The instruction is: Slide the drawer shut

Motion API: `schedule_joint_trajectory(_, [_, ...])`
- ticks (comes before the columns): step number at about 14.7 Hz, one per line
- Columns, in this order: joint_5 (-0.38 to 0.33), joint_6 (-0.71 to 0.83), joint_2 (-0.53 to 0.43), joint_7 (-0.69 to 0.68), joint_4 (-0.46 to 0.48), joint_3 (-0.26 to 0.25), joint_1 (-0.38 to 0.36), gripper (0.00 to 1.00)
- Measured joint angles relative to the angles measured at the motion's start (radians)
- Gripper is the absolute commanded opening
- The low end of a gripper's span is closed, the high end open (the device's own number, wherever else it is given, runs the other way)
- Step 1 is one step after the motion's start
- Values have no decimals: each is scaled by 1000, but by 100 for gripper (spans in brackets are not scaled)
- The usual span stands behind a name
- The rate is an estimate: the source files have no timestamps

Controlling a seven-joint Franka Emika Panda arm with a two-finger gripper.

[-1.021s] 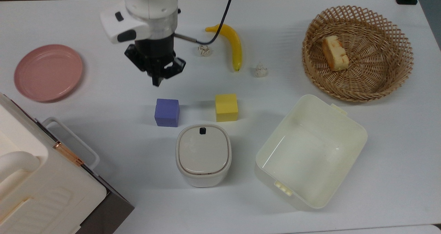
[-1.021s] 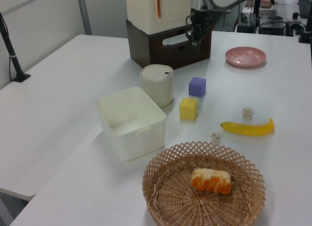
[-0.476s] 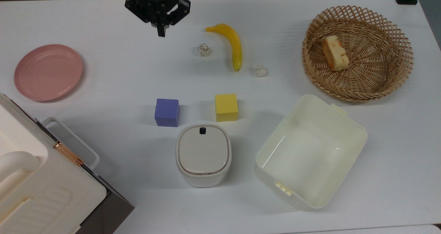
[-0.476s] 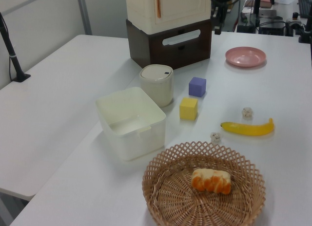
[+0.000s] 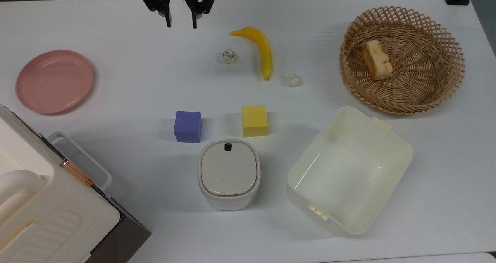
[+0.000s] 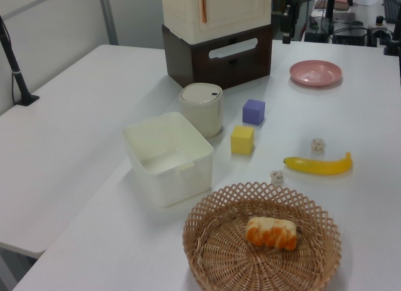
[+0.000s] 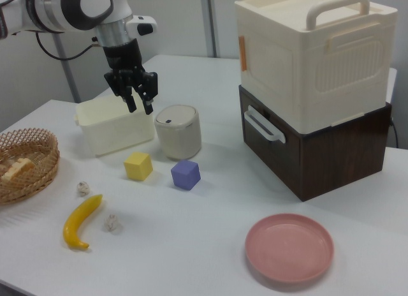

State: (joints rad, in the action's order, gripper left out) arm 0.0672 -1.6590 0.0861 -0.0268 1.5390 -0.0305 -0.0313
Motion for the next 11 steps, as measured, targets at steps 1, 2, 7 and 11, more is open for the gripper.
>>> schedule_joint_trajectory(1, [0, 2, 0, 0, 1, 0, 0, 100])
schedule_joint_trajectory(2, [0, 6, 0, 0, 2, 1, 0, 100])
schedule_joint_trajectory(7, [0, 16, -1, 25, 4, 8, -14, 100])
schedule_joint_trajectory(11, [3, 16, -1, 33, 6, 8, -14, 100])
